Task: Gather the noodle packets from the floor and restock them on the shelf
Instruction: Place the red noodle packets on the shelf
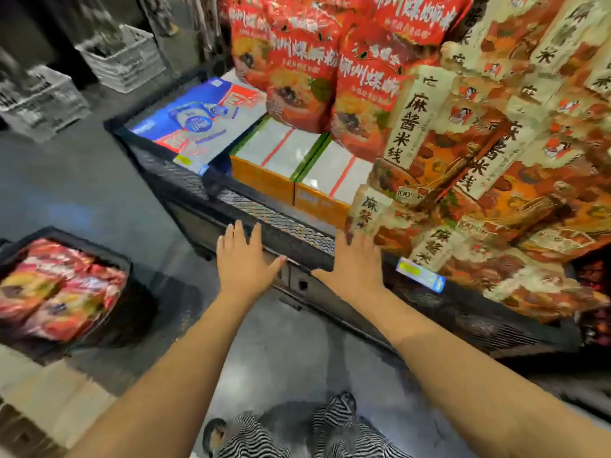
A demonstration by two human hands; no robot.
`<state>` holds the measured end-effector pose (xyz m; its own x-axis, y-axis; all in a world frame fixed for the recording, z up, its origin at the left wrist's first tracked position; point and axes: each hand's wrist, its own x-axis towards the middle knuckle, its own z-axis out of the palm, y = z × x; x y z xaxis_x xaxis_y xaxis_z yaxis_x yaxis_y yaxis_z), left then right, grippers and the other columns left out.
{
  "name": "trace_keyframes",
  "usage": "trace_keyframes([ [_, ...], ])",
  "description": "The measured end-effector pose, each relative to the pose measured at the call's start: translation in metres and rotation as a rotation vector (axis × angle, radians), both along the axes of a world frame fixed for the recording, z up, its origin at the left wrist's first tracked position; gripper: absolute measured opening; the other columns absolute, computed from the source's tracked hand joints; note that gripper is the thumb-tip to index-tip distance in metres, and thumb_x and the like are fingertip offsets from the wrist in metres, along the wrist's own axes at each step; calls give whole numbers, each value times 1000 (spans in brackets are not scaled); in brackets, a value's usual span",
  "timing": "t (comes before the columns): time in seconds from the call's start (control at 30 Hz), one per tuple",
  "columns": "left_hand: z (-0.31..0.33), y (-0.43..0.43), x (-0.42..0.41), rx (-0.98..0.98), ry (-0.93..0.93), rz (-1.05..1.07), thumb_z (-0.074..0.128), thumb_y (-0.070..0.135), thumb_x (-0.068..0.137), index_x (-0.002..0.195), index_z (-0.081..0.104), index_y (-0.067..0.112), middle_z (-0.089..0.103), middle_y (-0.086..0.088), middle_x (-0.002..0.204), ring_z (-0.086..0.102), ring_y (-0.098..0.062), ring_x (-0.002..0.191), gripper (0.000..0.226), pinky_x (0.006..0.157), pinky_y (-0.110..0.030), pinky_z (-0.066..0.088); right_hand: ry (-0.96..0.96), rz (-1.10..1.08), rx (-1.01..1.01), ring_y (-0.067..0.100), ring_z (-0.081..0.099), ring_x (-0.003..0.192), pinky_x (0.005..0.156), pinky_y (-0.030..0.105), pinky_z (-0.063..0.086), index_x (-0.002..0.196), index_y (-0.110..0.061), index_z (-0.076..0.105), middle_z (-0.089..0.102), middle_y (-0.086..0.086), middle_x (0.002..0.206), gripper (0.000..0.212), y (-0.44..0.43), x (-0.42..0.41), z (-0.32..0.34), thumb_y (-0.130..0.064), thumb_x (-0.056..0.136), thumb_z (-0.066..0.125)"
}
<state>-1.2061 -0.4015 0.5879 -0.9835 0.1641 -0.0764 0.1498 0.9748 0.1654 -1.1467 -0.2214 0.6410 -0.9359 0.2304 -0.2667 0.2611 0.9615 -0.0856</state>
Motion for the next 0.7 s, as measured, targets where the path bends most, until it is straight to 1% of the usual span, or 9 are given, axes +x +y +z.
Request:
trace_keyframes([
  [0.1, -18, -75, 23, 21, -78, 106, 47, 71, 88, 157, 20, 19, 14, -20, 163, 11, -34, 151, 90, 121, -46, 10, -59, 89, 18, 39, 33, 134, 104, 46, 35, 145, -12, 30, 37, 21, 144, 87, -62, -4, -22, -66, 83, 60],
  [0.23, -32, -191, 52, 4, -172, 266, 43, 74, 88, 158, 12, 20, 7, -18, 164, 6, -33, 152, 93, 121, -47, 7, -185, 168, 3, 38, 32, 135, 106, 45, 34, 145, -12, 31, 36, 20, 143, 86, -163, -9, -47, -66, 83, 60],
  [0.33, -41, -280, 75, -2, -228, 407, 40, 77, 87, 159, 9, 20, 4, -18, 165, 4, -34, 152, 96, 121, -47, 8, -236, 244, 4, 37, 34, 133, 105, 44, 36, 141, -13, 35, 39, 18, 141, 82, -243, -14, -64, -65, 83, 60],
  [0.4, -47, -333, 92, -1, -262, 486, 41, 76, 87, 159, 8, 19, 3, -18, 165, 4, -35, 152, 97, 122, -48, 8, -265, 301, -2, 36, 35, 132, 104, 44, 37, 141, -13, 34, 40, 17, 140, 83, -292, -17, -74, -66, 83, 60],
  [0.5, -55, -401, 111, 17, -302, 612, 43, 75, 87, 159, 11, 17, 9, -19, 164, 9, -36, 151, 97, 121, -49, 9, -320, 363, -30, 34, 36, 132, 104, 42, 36, 144, -14, 32, 40, 16, 140, 86, -358, -23, -86, -67, 82, 60],
  [0.6, -62, -449, 120, -5, -297, 696, 46, 73, 87, 157, 20, 16, 17, -19, 162, 16, -37, 149, 94, 121, -50, 14, -362, 399, -89, 35, 36, 135, 109, 42, 32, 145, -13, 34, 42, 18, 143, 87, -410, -33, -101, -67, 82, 60],
  [0.67, -69, -473, 117, -19, -314, 739, 46, 72, 88, 157, 20, 17, 17, -19, 162, 16, -38, 149, 92, 121, -49, 13, -383, 380, -153, 36, 34, 138, 111, 43, 32, 147, -10, 33, 40, 19, 147, 90, -437, -46, -107, -67, 84, 59],
  [0.7, -73, -483, 113, -31, -329, 756, 44, 72, 88, 157, 18, 17, 16, -18, 163, 14, -38, 150, 92, 122, -48, 11, -428, 364, -184, 36, 34, 139, 111, 42, 32, 149, -8, 30, 39, 18, 149, 92, -449, -53, -112, -67, 84, 59],
])
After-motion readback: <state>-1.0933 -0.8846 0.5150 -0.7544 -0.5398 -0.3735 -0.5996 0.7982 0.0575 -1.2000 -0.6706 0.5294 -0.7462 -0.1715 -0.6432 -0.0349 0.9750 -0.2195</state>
